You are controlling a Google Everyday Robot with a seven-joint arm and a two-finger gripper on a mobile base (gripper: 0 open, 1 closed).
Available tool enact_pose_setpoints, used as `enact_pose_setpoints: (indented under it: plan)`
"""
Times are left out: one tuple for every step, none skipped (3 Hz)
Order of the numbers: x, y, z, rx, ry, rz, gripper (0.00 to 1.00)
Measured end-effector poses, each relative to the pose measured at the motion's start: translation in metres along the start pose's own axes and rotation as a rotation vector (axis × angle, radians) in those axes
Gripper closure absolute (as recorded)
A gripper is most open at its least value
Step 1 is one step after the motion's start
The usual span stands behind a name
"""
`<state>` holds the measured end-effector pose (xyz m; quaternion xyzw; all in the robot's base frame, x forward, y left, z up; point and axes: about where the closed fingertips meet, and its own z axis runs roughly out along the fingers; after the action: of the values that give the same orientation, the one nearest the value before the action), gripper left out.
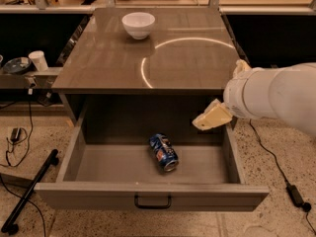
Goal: Pick pepsi can from top drawer and place on counter
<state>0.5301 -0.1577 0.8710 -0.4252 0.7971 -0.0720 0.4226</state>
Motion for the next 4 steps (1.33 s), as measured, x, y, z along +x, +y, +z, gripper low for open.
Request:
enact_pose_setpoints:
  plan:
    - [-0.001, 0.001, 0.001, -0.004, -0.003, 0.002, 0.0]
    - [-0.003, 0.004, 0.002, -0.018, -0.012, 0.008, 0.0]
    - [-0.02, 0.022, 0.01, -0.076, -0.049, 0.008, 0.0]
    - [-0.035, 0.035, 0.016, -0.119, -0.089, 0.016, 0.0]
